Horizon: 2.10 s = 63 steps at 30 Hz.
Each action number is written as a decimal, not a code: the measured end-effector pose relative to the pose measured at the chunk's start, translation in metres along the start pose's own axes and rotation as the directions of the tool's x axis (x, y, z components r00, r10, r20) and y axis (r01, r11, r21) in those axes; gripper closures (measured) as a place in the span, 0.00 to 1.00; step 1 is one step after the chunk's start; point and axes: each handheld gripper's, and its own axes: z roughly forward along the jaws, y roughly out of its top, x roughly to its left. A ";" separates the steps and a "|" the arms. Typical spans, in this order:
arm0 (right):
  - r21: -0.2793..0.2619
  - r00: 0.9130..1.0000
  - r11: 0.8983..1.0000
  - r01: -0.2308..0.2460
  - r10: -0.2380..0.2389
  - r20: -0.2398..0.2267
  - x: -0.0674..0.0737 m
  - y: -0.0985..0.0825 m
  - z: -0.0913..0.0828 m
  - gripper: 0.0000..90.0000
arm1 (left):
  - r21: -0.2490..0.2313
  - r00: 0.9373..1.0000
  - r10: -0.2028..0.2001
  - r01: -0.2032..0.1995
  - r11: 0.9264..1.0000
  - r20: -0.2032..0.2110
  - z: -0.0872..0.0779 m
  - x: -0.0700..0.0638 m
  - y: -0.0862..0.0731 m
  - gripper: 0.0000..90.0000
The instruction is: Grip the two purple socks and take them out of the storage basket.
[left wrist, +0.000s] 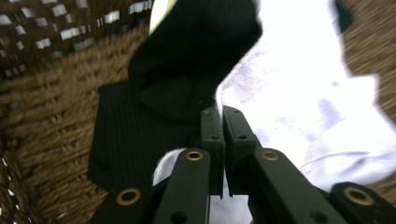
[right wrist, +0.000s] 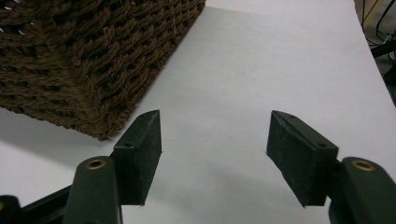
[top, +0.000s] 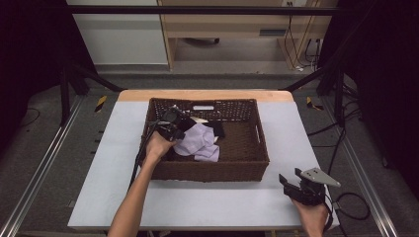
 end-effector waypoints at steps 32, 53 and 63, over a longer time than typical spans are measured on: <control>-0.003 1.000 1.000 0.000 0.000 0.017 -0.002 0.000 0.000 0.42 | -0.653 0.996 0.066 -0.015 0.757 0.054 -0.134 -0.035 -0.032 0.97; -0.003 1.000 1.000 0.003 -0.003 0.018 -0.002 0.000 -0.001 0.45 | -0.720 0.978 0.200 -0.099 0.687 0.056 -0.181 -0.074 -0.084 0.97; -0.003 1.000 1.000 0.004 -0.004 0.020 -0.002 0.000 -0.001 0.45 | -0.719 0.968 0.236 -0.104 0.687 0.085 -0.189 -0.088 -0.112 0.97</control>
